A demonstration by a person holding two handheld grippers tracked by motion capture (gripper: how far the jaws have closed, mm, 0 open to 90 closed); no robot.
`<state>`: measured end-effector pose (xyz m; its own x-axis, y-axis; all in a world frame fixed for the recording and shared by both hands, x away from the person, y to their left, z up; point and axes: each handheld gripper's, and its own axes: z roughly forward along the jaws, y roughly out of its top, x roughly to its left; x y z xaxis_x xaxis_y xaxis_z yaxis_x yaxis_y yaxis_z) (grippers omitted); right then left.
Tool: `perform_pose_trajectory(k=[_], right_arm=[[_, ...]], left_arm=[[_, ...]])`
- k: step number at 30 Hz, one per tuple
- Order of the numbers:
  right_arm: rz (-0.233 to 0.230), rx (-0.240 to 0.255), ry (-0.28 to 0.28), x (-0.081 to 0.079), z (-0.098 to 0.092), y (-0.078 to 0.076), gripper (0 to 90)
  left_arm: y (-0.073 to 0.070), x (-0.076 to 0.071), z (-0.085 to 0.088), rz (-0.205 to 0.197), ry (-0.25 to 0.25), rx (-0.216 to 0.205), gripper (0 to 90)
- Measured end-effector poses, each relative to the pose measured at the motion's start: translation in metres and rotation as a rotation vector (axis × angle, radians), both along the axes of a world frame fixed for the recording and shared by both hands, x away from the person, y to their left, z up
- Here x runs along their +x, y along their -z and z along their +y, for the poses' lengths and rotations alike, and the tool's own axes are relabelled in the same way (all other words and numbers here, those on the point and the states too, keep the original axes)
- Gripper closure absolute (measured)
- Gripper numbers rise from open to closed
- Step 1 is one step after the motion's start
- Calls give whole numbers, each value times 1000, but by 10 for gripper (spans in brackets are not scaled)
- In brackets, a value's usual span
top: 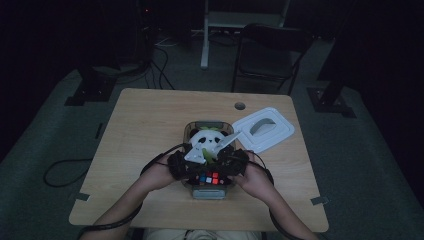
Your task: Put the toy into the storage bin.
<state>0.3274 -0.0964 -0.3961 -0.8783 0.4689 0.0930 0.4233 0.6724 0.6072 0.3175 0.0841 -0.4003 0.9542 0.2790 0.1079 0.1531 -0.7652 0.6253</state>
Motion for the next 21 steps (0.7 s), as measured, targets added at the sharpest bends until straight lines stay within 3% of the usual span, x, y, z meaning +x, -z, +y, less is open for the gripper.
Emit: perform_pose_trajectory(k=[1, 2, 3, 7, 10, 17, 21], right_arm=[[-1, -1, 0, 1, 0, 1, 900], [-1, -1, 0, 1, 0, 1, 900], [-2, -10, 2, 1, 1, 1, 900], [-12, -16, 13, 0, 2, 1, 900], [3, 24, 24, 1, -1, 1, 900], [10, 115, 33, -6, -11, -11, 900], [-12, 146, 88, -7, -21, -18, 749]], left_arm=[[1, -2, -3, -37, -13, 26, 900], [1, -2, -3, -37, -13, 26, 900], [0, -1, -6, -56, -12, 58, 900], [0, -2, -5, -59, -15, 56, 900], [-1, -3, -1, -41, -24, 19, 900], [-11, -2, 14, 65, -11, -169, 900], [-16, 0, 18, 91, -9, -214, 900]])
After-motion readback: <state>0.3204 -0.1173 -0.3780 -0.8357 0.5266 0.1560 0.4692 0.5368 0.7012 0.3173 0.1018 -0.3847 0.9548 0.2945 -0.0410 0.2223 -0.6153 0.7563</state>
